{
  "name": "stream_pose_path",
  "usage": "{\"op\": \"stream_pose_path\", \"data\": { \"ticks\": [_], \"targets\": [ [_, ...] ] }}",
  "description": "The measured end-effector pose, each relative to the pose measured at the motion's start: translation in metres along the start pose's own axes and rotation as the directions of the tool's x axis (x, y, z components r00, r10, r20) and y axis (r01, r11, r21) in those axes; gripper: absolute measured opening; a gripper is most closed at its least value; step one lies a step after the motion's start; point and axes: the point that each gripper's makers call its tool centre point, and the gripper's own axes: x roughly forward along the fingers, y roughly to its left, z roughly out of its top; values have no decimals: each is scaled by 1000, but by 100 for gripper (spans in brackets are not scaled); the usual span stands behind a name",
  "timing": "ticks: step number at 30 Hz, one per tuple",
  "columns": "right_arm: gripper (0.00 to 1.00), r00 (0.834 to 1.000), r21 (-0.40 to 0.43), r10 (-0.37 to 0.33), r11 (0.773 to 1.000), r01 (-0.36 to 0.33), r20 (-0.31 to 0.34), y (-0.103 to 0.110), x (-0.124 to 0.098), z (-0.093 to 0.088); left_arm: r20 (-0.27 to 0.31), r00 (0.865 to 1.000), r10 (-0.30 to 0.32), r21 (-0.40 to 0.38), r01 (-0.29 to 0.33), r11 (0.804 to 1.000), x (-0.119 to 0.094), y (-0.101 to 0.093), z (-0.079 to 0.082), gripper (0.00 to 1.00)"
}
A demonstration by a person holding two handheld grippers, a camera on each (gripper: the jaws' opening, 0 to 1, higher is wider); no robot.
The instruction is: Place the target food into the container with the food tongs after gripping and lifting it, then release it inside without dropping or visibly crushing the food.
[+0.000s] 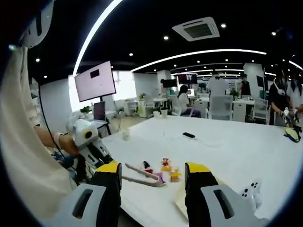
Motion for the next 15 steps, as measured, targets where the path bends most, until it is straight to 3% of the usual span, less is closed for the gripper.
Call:
{"op": "stream_pose_path", "data": {
  "ticks": [5, 12, 15],
  "targets": [
    [54, 1000, 37, 4, 999, -5, 26, -2, 1, 4, 64, 997, -37, -45, 40, 998, -4, -3, 10, 0],
    [55, 998, 41, 49, 998, -51, 39, 10, 4, 8, 114, 991, -74, -32, 78, 996, -15, -11, 27, 0],
    [56, 995, 54, 91, 994, -94, 51, 18, 4, 10, 175, 978, -116, -47, 126, 991, -21, -18, 36, 0]
  ]
}}
